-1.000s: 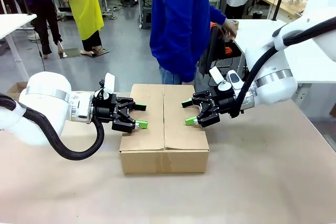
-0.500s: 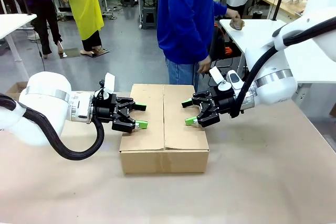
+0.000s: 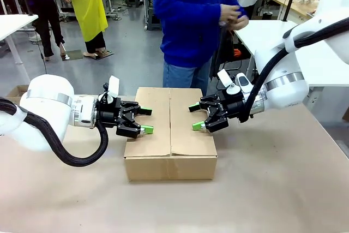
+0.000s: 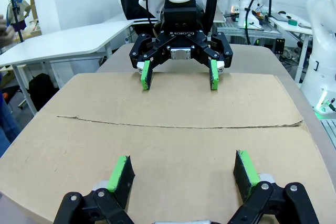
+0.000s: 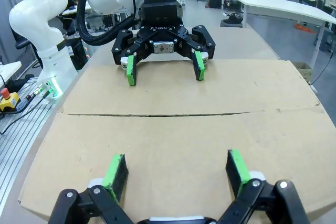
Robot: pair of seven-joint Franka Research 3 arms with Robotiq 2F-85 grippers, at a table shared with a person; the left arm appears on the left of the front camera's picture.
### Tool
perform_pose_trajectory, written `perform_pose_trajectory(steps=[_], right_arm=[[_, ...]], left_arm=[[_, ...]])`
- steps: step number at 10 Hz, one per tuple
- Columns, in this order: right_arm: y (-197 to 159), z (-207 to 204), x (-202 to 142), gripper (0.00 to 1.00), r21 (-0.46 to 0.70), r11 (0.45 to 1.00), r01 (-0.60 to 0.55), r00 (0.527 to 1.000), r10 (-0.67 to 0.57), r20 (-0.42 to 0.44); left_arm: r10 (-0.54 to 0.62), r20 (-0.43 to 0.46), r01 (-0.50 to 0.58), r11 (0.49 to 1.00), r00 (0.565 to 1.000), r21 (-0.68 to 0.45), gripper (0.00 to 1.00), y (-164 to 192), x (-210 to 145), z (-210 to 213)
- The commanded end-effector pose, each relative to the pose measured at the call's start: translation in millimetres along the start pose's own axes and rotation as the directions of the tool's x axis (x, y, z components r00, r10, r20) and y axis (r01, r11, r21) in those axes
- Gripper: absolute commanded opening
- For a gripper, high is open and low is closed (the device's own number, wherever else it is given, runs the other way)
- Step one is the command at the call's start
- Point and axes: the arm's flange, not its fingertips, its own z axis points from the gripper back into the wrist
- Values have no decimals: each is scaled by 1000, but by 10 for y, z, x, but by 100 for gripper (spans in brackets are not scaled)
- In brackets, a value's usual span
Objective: Pack the gift set into the box.
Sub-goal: Press and hold the closed box until the human finishes sealing it.
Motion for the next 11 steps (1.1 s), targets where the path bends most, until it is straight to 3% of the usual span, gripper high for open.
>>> perform_pose_trajectory(steps=[1, 11], right_arm=[[12, -15, -22, 100, -7, 1000, 6, 1000, -6, -1], [12, -15, -22, 100, -7, 1000, 6, 1000, -6, -1]], left_arm=[[-4, -2, 4, 1000, 1000, -2, 100, -17, -21, 0], [-4, -2, 4, 1000, 1000, -2, 100, -17, -21, 0]])
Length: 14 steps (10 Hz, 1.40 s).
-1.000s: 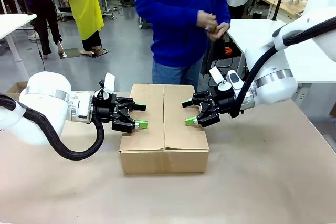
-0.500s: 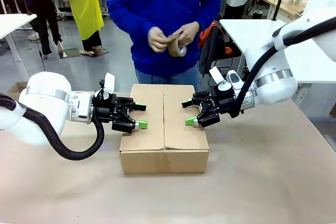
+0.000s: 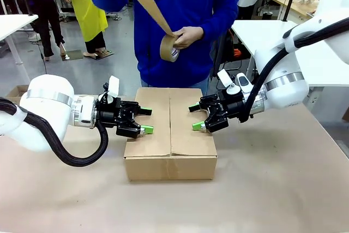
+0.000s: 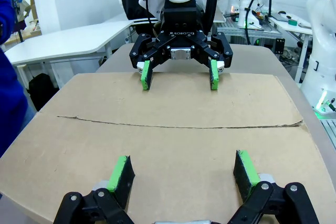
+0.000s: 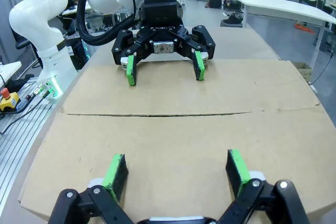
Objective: Pack the gift set into the box.
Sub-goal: Press and hold the closed box until the human finishes sealing it.
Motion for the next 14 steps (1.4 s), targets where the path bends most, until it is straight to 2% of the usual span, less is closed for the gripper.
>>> perform_pose_trajectory(steps=[1, 14], right_arm=[[12, -15, -22, 100, -7, 1000, 6, 1000, -6, -1], [12, -15, -22, 100, -7, 1000, 6, 1000, -6, -1]], left_arm=[[-4, -2, 4, 1000, 1000, -2, 100, -17, -21, 0], [-4, -2, 4, 1000, 1000, -2, 100, -17, -21, 0]])
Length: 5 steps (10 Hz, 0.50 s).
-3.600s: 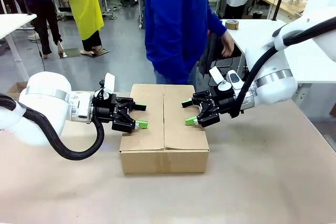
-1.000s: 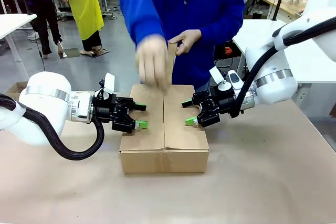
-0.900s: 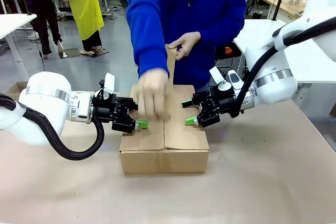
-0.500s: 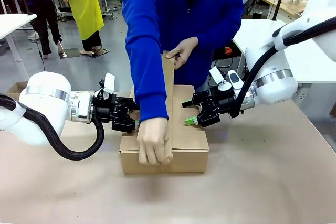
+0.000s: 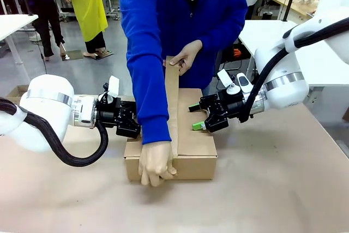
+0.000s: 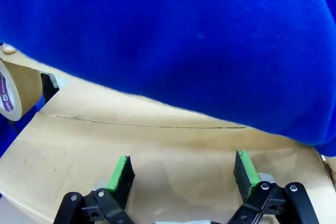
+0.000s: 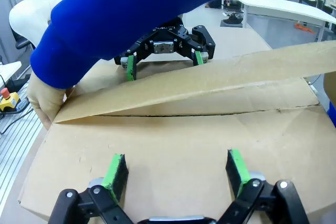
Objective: Pack the gift set into the box.
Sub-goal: Press and hold the closed box until the human finishes sealing it.
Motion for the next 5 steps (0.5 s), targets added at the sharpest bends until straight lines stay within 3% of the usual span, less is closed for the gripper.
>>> perform_pose_trajectory(steps=[1, 5], right_arm=[[12, -15, -22, 100, -7, 1000, 6, 1000, -6, -1], [12, -15, -22, 100, -7, 1000, 6, 1000, -6, -1]], left_arm=[[-4, -2, 4, 1000, 1000, -2, 100, -17, -21, 0], [-4, -2, 4, 1000, 1000, -2, 100, -17, -21, 0]])
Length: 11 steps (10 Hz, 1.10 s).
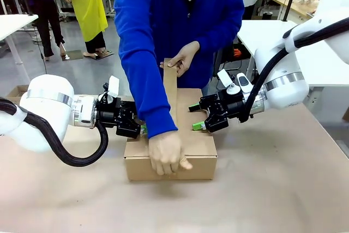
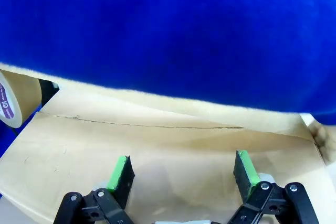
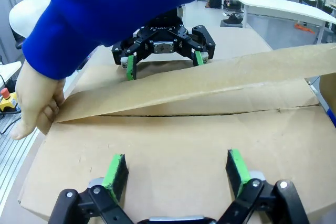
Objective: Pack the gift set into the box.
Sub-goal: Press and hold the closed box until the human finishes sealing it.
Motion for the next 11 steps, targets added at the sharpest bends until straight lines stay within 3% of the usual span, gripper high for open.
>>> perform_pose_trajectory(steps=[1, 11], right_arm=[[12, -15, -22, 100, -7, 1000, 6, 1000, -6, -1], [12, -15, -22, 100, -7, 1000, 6, 1000, -6, -1]], left_arm=[[-4, -2, 4, 1000, 1000, -2, 100, -17, -21, 0], [-4, -2, 4, 1000, 1000, -2, 100, -17, -21, 0]])
